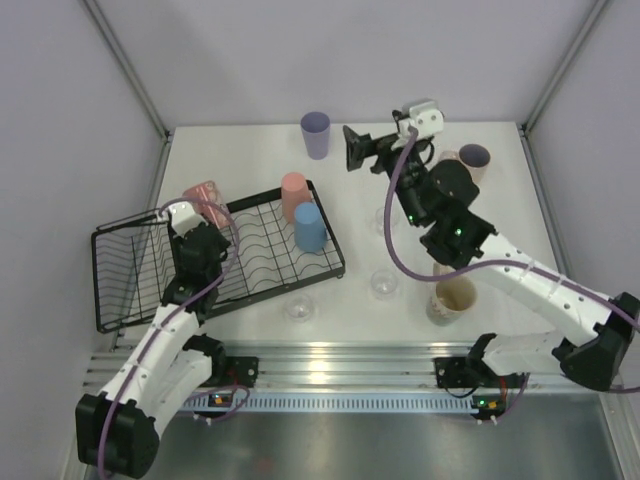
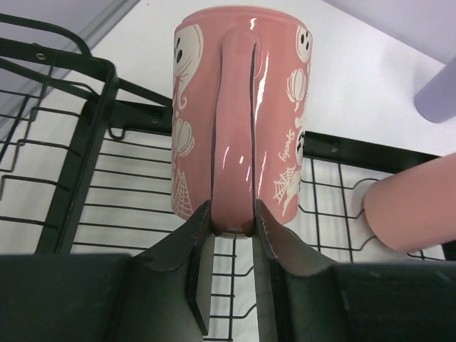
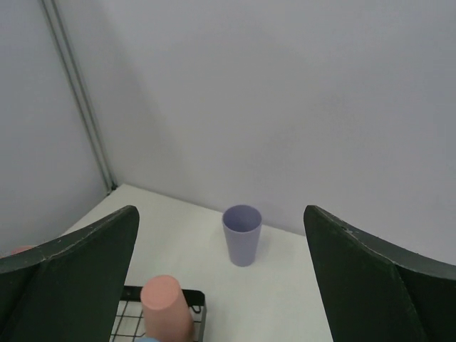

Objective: Load the cups into the dish rack

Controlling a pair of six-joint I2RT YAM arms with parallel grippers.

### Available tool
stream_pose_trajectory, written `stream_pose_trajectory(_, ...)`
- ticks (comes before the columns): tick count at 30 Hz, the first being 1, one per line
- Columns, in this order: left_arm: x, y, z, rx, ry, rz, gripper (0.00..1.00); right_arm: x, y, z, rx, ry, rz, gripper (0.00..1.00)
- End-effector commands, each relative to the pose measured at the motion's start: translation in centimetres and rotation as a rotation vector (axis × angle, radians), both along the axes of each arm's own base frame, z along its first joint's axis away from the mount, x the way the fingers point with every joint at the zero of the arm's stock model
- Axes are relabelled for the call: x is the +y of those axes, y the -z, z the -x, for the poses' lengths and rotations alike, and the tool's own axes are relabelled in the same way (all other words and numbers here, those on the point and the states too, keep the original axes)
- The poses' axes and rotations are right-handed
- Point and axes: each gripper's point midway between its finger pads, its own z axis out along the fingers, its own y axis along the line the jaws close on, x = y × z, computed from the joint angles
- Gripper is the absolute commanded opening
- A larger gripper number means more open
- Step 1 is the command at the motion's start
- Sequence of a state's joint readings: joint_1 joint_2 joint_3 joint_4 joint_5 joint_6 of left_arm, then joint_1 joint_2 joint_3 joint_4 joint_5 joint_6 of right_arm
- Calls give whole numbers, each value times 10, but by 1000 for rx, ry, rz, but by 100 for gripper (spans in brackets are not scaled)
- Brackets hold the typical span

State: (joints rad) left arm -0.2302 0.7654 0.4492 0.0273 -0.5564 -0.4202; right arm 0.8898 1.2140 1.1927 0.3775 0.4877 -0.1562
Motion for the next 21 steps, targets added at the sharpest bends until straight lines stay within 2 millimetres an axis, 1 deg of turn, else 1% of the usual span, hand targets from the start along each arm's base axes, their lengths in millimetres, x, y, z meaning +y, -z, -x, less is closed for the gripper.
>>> stream_pose_trajectory(1,-16,-81,-13,-313,75,92,0,55,6,-5,161,-242,32,99)
stream_pose_trajectory(2,-19,-81,-13,-315,92,103,0,72,15,-3,209,-335,68,99)
stream_pose_trajectory(3,-22,-80,-12,-320,107,120,0,89,22,-12,250,-369,91,99)
stream_pose_trajectory(4,-25,-79,-11,-322,123,128,0,99,26,-15,271,-396,95,99)
stream_pose_trajectory(5,-32,-80,-9,-326,166,138,0,111,30,-13,295,-454,92,99)
stream_pose_trajectory(6,-35,-79,-9,-325,184,138,0,128,49,-20,339,-489,112,99)
stream_pose_trajectory(7,-40,-80,-8,-324,208,144,0,136,38,-21,330,-517,92,100)
stream_pose_trajectory(8,-46,-85,-6,-333,250,148,0,152,55,-27,375,-554,97,99)
stream_pose_trajectory(9,-48,-87,-4,-335,265,148,0,159,58,-29,386,-570,93,99)
stream_pose_trajectory(10,-49,-86,-2,-325,272,148,0,166,50,-30,377,-592,75,99)
stream_pose_trajectory(11,-51,-93,1,-342,290,149,0,177,65,-37,416,-602,65,99)
stream_pose_trajectory(12,-53,-97,2,-351,301,146,0,182,67,-39,425,-615,54,100)
stream_pose_trajectory(13,-55,-99,4,-356,316,147,0,189,62,-40,413,-650,34,99)
stream_pose_trajectory(14,-57,-101,5,-360,330,148,0,196,72,-47,453,-663,-1,100)
stream_pose_trajectory(16,-66,-108,8,-375,377,167,0,203,72,-54,466,-699,-49,99)
stream_pose_trajectory(17,-67,-110,9,-379,386,168,0,211,80,-59,500,-713,-93,99)
stream_pose_trajectory(19,-69,-116,11,-393,402,172,0,217,78,-65,540,-763,-172,99)
stream_pose_trajectory(20,-70,-117,12,-396,406,172,0,224,94,-72,577,-771,-181,99)
stream_pose_trajectory(21,-71,-120,13,-405,412,171,0,226,91,-75,579,-780,-198,99)
